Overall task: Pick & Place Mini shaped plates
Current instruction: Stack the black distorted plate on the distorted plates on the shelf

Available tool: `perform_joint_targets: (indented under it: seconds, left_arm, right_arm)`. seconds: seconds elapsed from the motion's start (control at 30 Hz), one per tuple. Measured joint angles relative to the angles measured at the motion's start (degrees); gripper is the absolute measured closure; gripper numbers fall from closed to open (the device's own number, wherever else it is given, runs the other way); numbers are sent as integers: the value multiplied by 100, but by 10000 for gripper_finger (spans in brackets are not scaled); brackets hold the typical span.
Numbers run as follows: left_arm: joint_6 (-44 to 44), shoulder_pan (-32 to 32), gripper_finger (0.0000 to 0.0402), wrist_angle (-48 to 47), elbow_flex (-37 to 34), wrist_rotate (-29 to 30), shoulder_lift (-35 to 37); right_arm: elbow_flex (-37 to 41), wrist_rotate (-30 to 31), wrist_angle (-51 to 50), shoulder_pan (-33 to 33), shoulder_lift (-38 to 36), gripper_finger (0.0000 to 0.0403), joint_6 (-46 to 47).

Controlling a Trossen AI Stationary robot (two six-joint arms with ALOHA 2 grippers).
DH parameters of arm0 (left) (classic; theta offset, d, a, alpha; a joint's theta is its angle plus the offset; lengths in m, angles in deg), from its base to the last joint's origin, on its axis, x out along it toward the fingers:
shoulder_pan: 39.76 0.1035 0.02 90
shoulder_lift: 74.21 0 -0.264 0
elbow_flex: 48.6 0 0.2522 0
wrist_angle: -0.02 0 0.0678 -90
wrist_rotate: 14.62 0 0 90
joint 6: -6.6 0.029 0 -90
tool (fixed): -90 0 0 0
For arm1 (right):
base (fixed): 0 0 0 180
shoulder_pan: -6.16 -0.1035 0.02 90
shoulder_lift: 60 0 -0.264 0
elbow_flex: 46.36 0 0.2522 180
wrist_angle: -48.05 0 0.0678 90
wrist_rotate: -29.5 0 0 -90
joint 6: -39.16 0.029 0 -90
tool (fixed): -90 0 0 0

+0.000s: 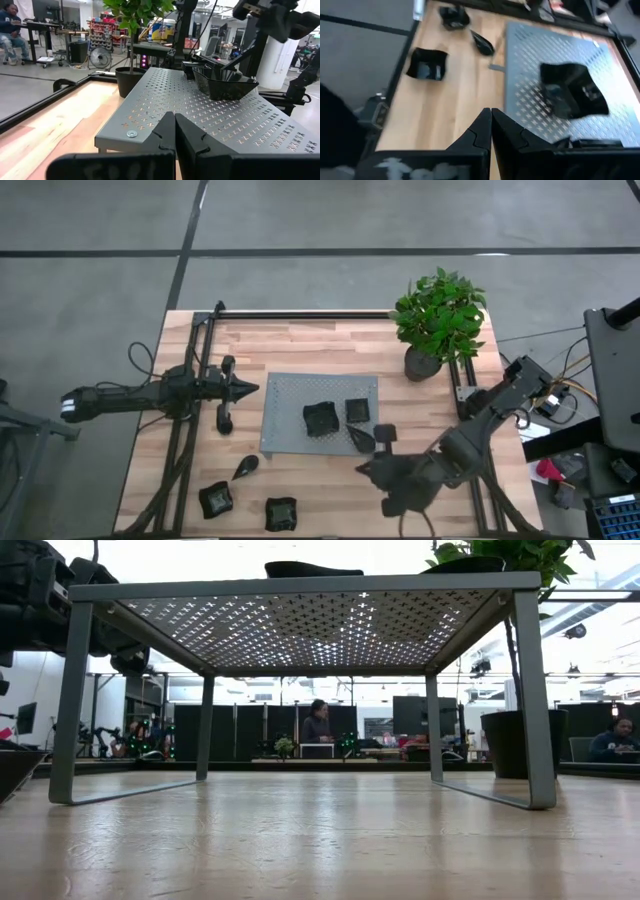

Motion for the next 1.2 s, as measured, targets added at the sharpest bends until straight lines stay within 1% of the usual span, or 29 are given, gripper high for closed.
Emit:
perform_joint_targets:
  seconds: [0.1, 0.23, 0.37, 0.47, 0.73, 0.83, 1.2]
  left_arm:
    - [-1, 1, 401, 0, 0, 0, 0]
    - [-1, 0, 401, 0, 0, 0, 0]
    - [-1, 2, 401, -1, 0, 0, 2]
    - [-1, 2, 401, -2, 0, 0, 0]
    - [-1, 0, 401, -5, 0, 0, 1]
    - [-1, 2, 401, -6, 0, 0, 2]
    - [-1, 1, 401, -7, 0, 0, 1]
  right_arm:
    - [271, 12, 380, -71, -183, 395, -238]
    - [852, 46, 998, -83, -487, 395, -310]
    - [1478, -357, 2185, -126, -811, 395, -786]
    - [1984, -388, 2847, -228, -1095, 395, -1115]
    - [3409, -404, 3877, -227, -2155, 395, -1110]
    - [3853, -419, 4127, -238, -2608, 395, -1136]
    - [4984, -423, 4217, -242, -4095, 394, -1322]
